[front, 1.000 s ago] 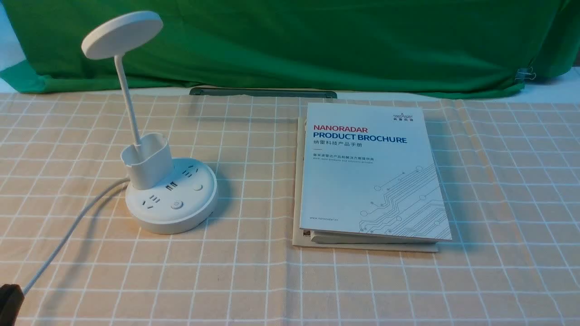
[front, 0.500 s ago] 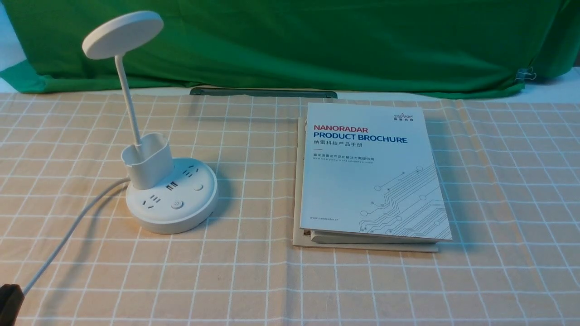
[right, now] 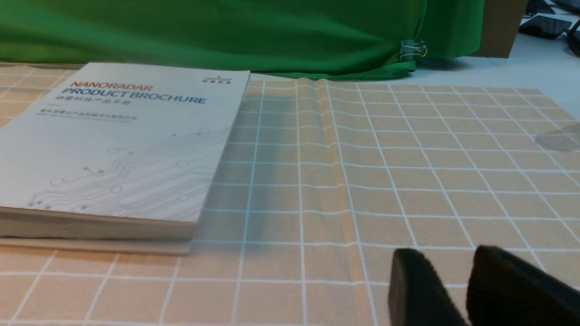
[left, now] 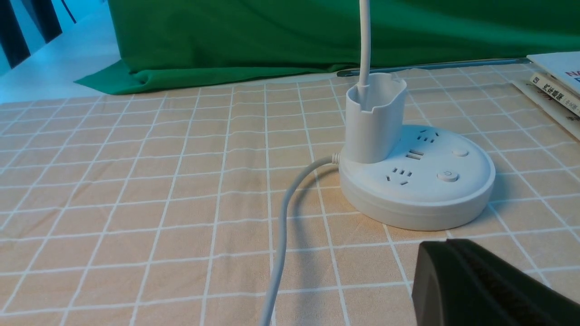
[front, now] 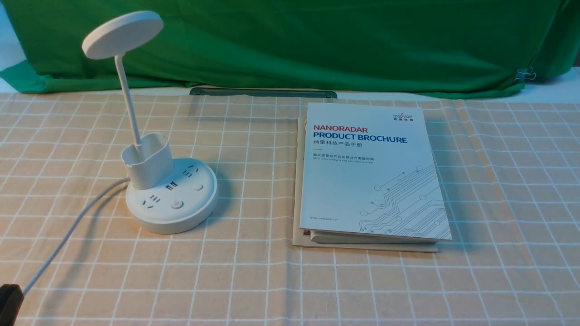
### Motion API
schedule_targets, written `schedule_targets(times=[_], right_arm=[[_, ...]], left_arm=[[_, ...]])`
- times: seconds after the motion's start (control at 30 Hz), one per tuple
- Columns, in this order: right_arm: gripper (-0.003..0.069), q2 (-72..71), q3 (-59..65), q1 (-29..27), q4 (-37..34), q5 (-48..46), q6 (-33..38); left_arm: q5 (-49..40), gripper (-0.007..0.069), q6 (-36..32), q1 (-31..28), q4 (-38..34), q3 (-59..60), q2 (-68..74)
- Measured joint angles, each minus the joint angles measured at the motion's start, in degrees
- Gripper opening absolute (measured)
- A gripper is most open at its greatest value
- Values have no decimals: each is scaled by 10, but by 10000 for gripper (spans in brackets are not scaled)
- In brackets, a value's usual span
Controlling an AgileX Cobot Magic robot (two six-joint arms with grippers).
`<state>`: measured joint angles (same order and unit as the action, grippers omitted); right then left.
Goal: Turn on the table lamp on the light coffee tablecloth with your hand.
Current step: 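Press the power button on the lamp base to turn the lamp on with the left gripper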
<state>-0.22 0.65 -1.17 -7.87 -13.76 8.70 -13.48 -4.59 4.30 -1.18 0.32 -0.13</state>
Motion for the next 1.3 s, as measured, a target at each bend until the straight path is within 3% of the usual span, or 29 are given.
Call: schedule_targets(times=[0.57,0.97,1.17,1.2,1.23,1.3], right_arm=[[241,0,0,0,0,0,-1],[241,0,0,0,0,0,-1],[241,0,0,0,0,0,-2],[241,0,0,0,0,0,-2],[241,0,0,0,0,0,-2],[241,0,0,0,0,0,-2]], left_arm=[[25,1,0,0,12,0,0],[484,1,2,0,12,0,0],[639,1,105,0,23,-4,-1],[641,1,117,0,23,-8,-1],[625,1,171,0,25,-34,-2],[528,1,224,0,33,-103,-3]])
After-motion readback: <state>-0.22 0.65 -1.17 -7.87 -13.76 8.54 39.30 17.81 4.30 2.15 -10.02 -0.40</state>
